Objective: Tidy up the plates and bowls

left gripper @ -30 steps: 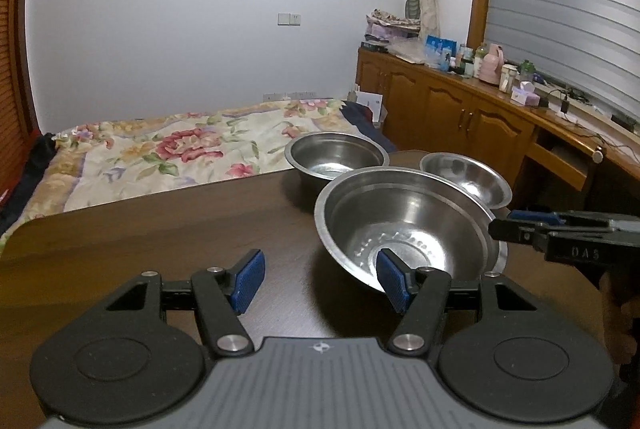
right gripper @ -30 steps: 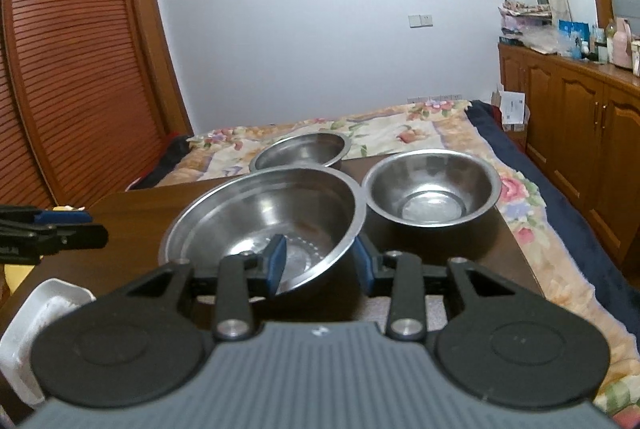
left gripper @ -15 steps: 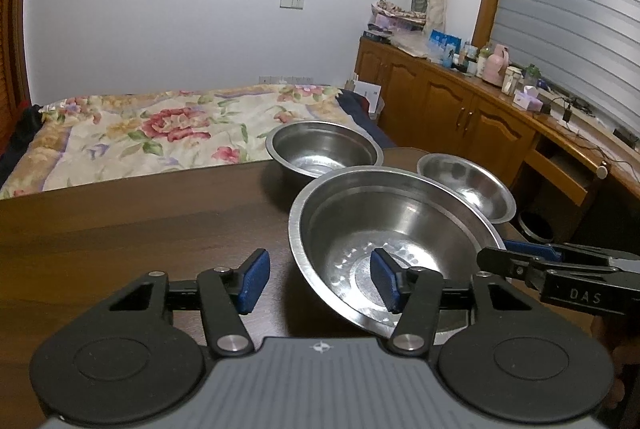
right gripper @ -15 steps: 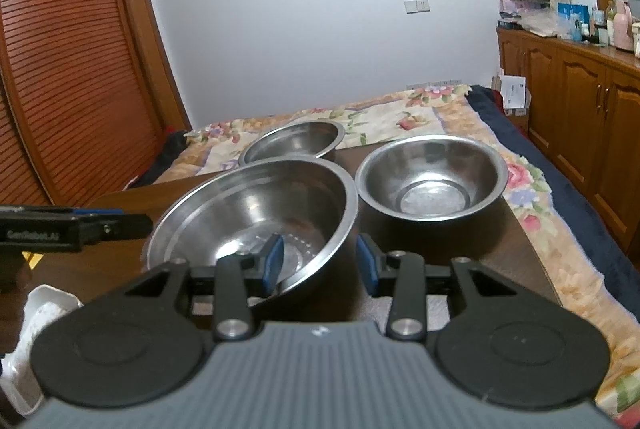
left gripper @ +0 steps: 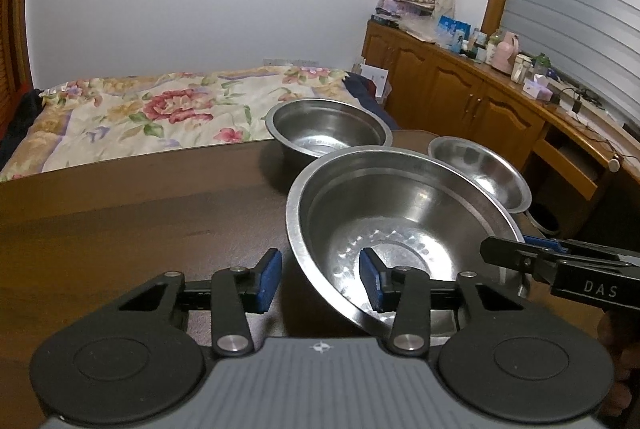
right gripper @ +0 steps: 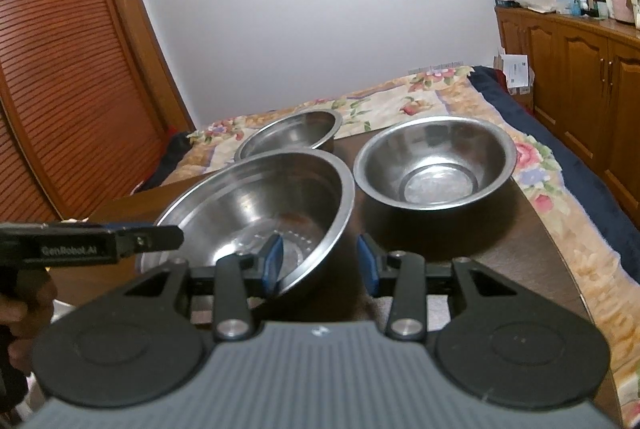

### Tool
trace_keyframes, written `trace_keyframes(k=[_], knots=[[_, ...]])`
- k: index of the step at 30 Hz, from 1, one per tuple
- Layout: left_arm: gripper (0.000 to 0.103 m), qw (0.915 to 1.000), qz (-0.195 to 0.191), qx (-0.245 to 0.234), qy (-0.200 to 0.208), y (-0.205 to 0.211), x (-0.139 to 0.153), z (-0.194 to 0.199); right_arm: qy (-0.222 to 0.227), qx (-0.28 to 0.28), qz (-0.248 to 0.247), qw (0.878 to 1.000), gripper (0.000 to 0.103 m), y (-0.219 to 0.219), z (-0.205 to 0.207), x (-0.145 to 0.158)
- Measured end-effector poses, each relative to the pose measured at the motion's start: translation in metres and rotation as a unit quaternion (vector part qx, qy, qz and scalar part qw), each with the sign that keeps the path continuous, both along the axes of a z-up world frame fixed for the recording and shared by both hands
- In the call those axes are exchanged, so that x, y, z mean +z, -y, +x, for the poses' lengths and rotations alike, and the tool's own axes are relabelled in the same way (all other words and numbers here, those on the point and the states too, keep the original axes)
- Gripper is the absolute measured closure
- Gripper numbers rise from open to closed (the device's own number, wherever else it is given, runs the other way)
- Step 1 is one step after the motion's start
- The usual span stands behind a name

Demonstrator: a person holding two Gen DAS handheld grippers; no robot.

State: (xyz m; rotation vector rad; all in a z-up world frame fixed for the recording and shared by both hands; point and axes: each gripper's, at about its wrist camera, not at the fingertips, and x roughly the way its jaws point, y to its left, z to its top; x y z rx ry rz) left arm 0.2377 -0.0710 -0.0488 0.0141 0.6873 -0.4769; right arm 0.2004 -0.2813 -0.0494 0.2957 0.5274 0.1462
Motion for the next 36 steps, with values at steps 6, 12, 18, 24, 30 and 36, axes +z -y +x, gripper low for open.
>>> trace_keyframes(k=[6, 12, 18, 24, 30, 36], knots=[[0.069, 1.0, 0.0, 0.0, -0.001, 0.001, 0.0, 0.001, -0.002, 0.004, 0.009, 1.0, 0.061, 0.001, 0.001, -0.002], [0.077, 1.0, 0.002, -0.005, -0.006, 0.001, -0.001, -0.003, -0.001, 0.009, 0.012, 1.0, 0.068, 0.0, 0.002, -0.002], [0.077, 0.9998, -0.007, -0.016, 0.002, -0.006, 0.006, -0.018, -0.001, 0.016, 0.03, 0.999, 0.075, 0.002, -0.003, -0.002], [0.077, 0.9993, -0.014, -0.029, 0.016, -0.013, 0.017, -0.041, 0.013, 0.019, 0.03, 0.999, 0.075, 0.001, -0.021, 0.005], [0.077, 0.9988, -0.019, -0.043, 0.017, -0.016, 0.017, -0.06, 0.027, 0.025, 0.032, 0.999, 0.075, 0.001, -0.042, 0.009], [0.077, 0.9984, -0.005, -0.048, 0.029, -0.013, 0.011, -0.08, 0.025, 0.03, 0.043, 0.998, 0.075, 0.007, -0.056, 0.004]])
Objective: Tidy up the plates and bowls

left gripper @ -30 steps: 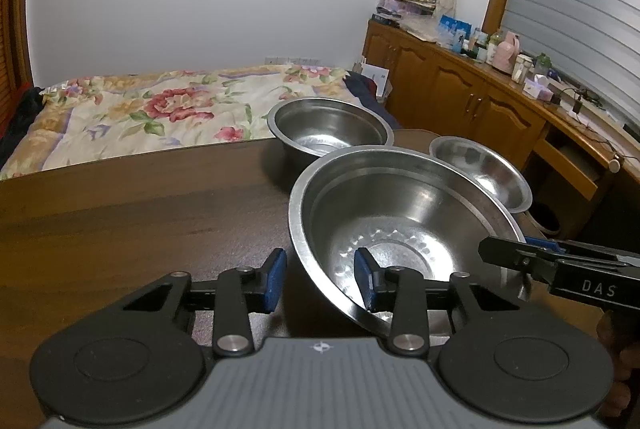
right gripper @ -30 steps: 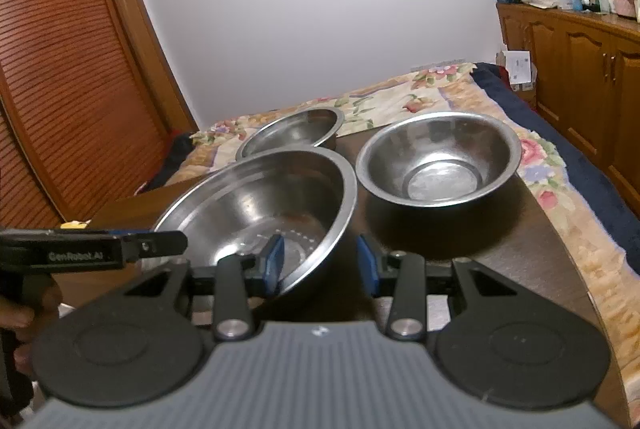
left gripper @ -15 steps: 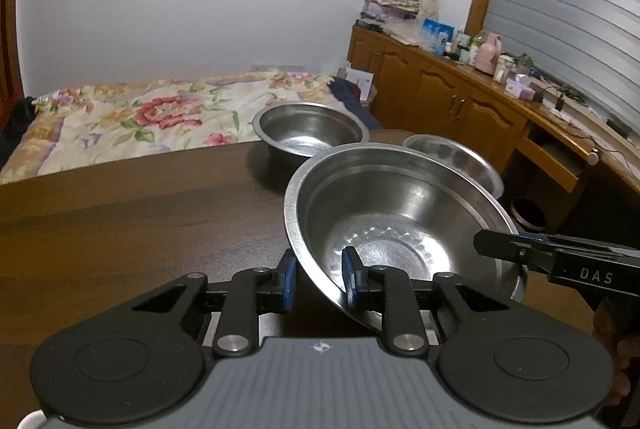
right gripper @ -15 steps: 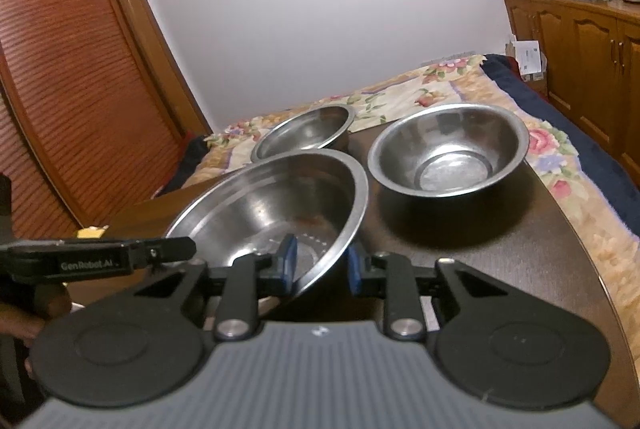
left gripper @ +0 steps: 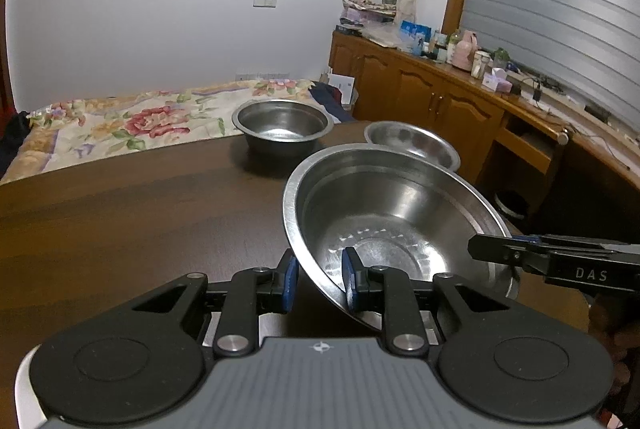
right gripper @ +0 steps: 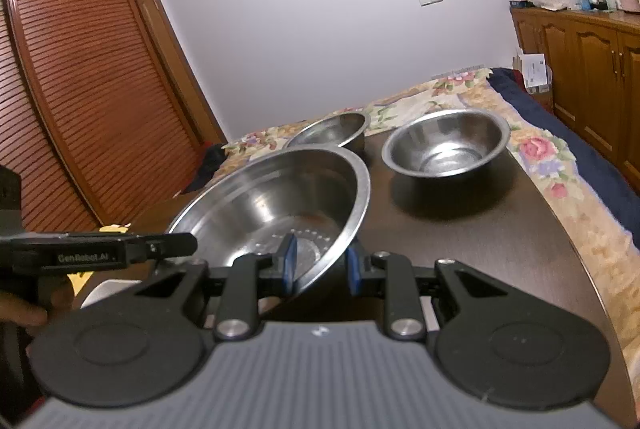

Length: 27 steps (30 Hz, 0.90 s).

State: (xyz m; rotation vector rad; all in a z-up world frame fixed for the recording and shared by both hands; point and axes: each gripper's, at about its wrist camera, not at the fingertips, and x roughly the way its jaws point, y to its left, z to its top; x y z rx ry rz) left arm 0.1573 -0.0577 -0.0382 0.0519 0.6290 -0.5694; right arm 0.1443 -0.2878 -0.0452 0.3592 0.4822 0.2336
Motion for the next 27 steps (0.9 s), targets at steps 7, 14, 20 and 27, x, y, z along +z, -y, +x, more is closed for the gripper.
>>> trace_keyframes(k=[7, 14, 20, 27], knots=[[0.077, 0.9998, -0.007, -0.007, -0.015, -0.003, -0.009, -0.013, -0.006, 0.004, 0.001, 1.0, 0.075, 0.002, -0.015, -0.008], [0.077, 0.9997, -0.006, -0.005, -0.023, -0.007, -0.015, -0.022, -0.012, 0.004, -0.002, 1.0, 0.075, -0.001, -0.023, -0.014], [0.077, 0.9996, -0.006, -0.005, -0.027, -0.008, -0.015, -0.028, -0.016, 0.007, 0.003, 1.0, 0.075, -0.001, -0.03, -0.016], [0.076, 0.9995, -0.009, -0.003, -0.03, -0.01, -0.019, -0.031, -0.015, 0.011, 0.003, 1.0, 0.075, -0.003, -0.036, -0.018]])
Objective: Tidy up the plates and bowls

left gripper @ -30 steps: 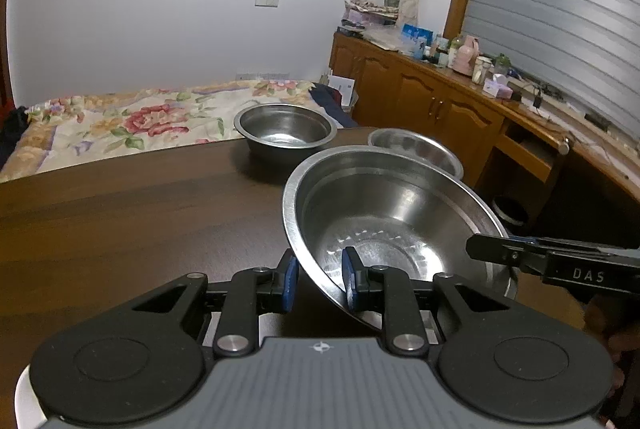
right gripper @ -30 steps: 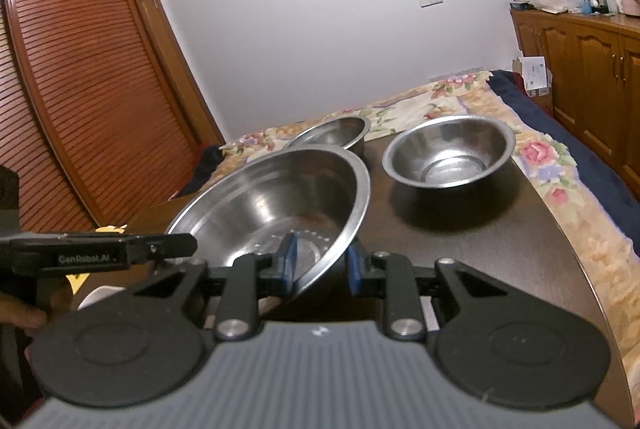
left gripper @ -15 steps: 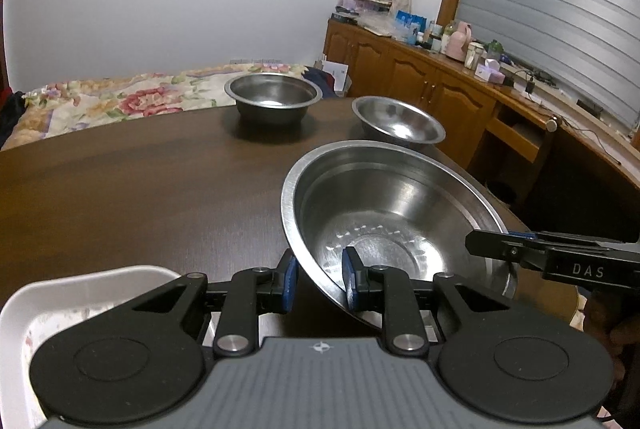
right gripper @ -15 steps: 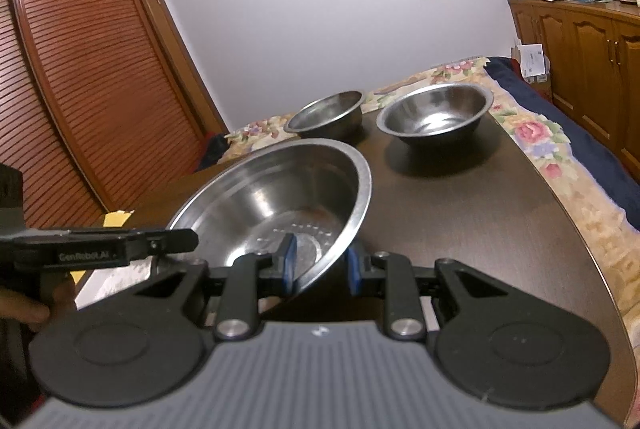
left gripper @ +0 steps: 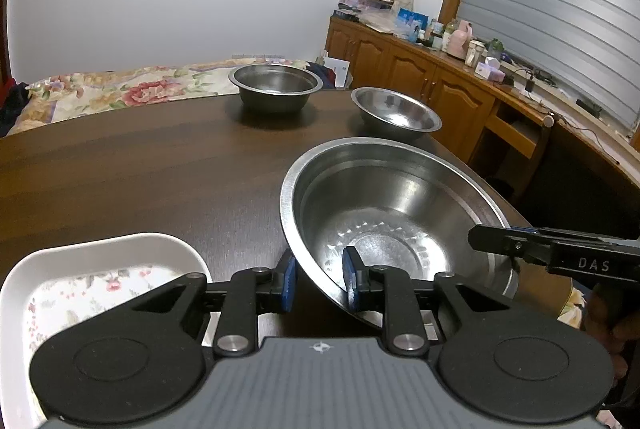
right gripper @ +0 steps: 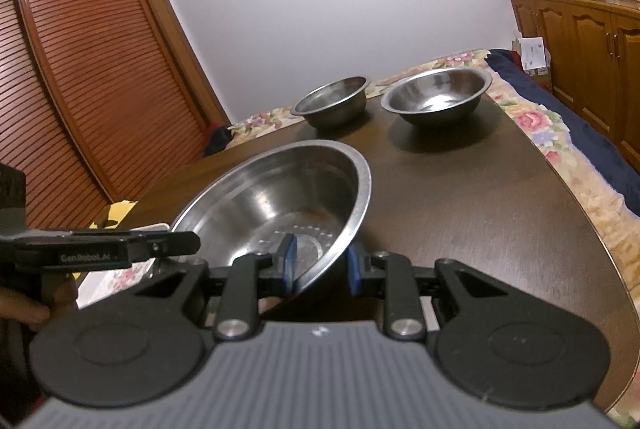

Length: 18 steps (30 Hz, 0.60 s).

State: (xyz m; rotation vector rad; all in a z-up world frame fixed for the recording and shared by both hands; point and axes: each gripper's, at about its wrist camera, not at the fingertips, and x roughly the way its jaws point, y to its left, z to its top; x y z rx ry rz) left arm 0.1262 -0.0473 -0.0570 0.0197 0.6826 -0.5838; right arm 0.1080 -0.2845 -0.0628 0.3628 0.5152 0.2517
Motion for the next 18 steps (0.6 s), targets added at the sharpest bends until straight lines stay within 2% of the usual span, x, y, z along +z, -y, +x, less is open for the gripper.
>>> trace_keyframes(k=[18], knots=[[0.075, 1.0, 0.002, 0.001, 0.002, 0.0001, -0.0006, -0.0007, 0.003, 0.004, 0.002, 1.0, 0.074, 0.0018, -0.0033, -0.0004]])
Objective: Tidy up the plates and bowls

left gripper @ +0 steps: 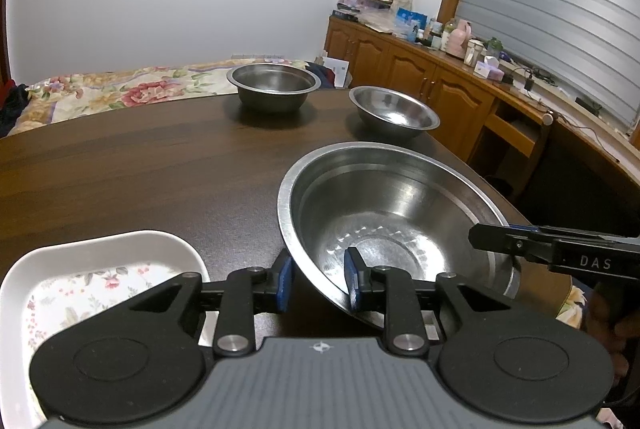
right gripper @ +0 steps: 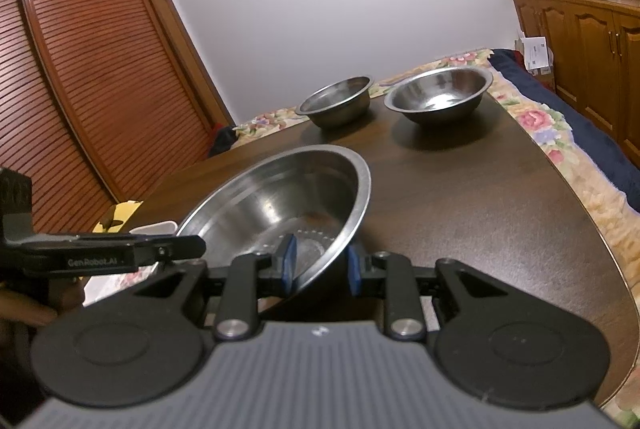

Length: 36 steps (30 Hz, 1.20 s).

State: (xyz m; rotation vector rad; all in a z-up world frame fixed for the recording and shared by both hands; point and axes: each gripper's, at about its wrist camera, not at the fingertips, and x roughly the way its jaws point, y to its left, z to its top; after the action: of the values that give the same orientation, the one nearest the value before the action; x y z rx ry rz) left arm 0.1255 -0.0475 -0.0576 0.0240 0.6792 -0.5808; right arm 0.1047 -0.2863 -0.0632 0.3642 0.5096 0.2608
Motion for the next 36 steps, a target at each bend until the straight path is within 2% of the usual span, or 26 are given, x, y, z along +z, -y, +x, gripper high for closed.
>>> trace_keyframes(k=[10, 21, 27, 33, 36], knots=[[0.072, 1.0, 0.001, 0.007, 0.002, 0.0, 0.0, 0.0, 0.001, -0.001, -0.005, 1.0, 0.074, 0.0, 0.0, 0.001], [0.059, 0.9995, 0.0, 0.023, 0.023, -0.003, 0.009, -0.001, 0.009, -0.008, -0.018, 1.0, 0.072, 0.006, -0.001, 0.011], [0.052, 0.9988, -0.002, 0.028, 0.039, -0.005, 0.022, 0.006, 0.033, -0.014, -0.033, 0.999, 0.069, 0.012, -0.001, 0.027], [0.051, 0.9972, -0.003, 0.04, 0.064, -0.007, 0.039, 0.012, 0.058, -0.027, -0.054, 0.996, 0.062, 0.021, 0.006, 0.047], [0.05, 0.9963, -0.003, 0.041, 0.075, -0.005, 0.047, 0.014, 0.071, -0.032, -0.061, 0.995, 0.061, 0.027, 0.007, 0.055]])
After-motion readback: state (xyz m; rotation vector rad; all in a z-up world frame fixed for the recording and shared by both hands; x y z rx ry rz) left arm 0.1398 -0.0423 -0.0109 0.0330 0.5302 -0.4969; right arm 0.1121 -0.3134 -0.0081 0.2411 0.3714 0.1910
